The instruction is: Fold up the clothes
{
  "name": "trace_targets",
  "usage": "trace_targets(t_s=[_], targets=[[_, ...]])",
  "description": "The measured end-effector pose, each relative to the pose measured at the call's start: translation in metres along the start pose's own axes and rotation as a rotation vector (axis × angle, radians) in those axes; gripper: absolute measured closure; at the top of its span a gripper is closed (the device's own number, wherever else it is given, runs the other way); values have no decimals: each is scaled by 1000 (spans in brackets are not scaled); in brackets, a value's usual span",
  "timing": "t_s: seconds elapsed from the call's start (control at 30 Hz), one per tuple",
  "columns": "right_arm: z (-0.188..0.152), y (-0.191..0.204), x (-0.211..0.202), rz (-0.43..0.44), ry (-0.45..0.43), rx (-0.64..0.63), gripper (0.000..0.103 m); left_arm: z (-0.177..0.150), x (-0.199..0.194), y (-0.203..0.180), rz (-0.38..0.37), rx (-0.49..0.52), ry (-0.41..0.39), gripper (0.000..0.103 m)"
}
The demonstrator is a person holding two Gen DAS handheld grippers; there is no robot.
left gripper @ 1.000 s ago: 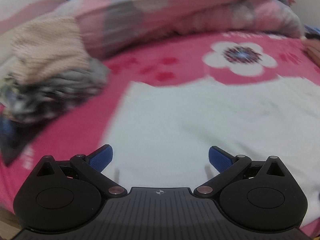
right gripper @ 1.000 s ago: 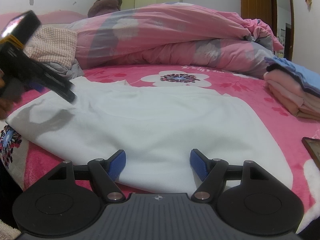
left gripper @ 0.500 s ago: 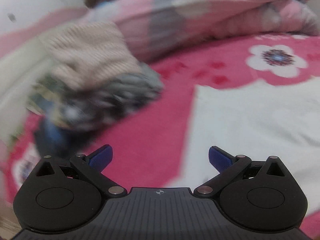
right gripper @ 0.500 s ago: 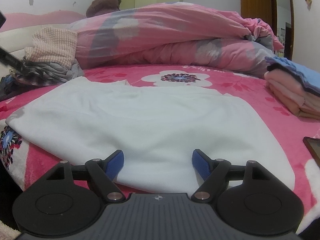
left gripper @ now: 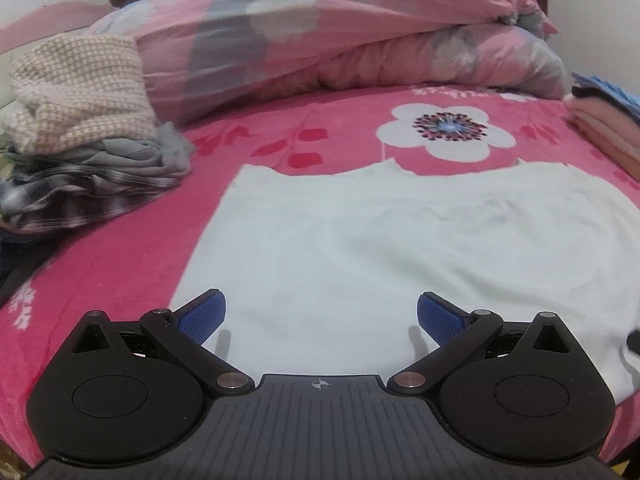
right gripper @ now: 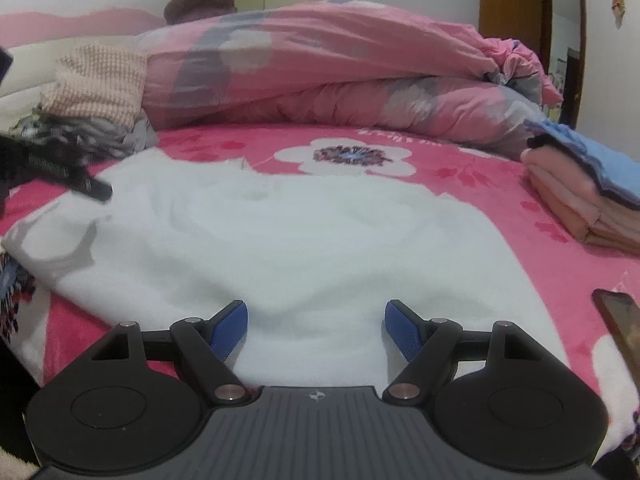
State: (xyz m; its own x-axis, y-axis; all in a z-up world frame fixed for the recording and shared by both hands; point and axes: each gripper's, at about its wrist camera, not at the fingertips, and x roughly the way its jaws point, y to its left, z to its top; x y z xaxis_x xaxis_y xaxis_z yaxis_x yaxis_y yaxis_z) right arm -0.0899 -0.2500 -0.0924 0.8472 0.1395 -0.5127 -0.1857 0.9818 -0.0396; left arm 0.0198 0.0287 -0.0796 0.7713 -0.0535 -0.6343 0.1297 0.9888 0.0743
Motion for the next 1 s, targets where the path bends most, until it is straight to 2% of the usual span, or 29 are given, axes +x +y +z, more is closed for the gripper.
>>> trace_targets(t_s=[0.2, 0.43, 0.7, 1.0], targets=[[13, 1, 4, 32, -27, 32, 25, -4, 10, -5, 6, 11, 25, 0], [23, 18, 20, 61, -46, -12, 25, -7, 16, -8, 9, 8, 47, 0], [16, 25, 39, 72, -18, -14, 24, -8, 19, -8, 7, 0, 61, 0], [11, 29, 41, 66, -26, -30, 20, -9, 20, -8, 9, -12, 68, 0]])
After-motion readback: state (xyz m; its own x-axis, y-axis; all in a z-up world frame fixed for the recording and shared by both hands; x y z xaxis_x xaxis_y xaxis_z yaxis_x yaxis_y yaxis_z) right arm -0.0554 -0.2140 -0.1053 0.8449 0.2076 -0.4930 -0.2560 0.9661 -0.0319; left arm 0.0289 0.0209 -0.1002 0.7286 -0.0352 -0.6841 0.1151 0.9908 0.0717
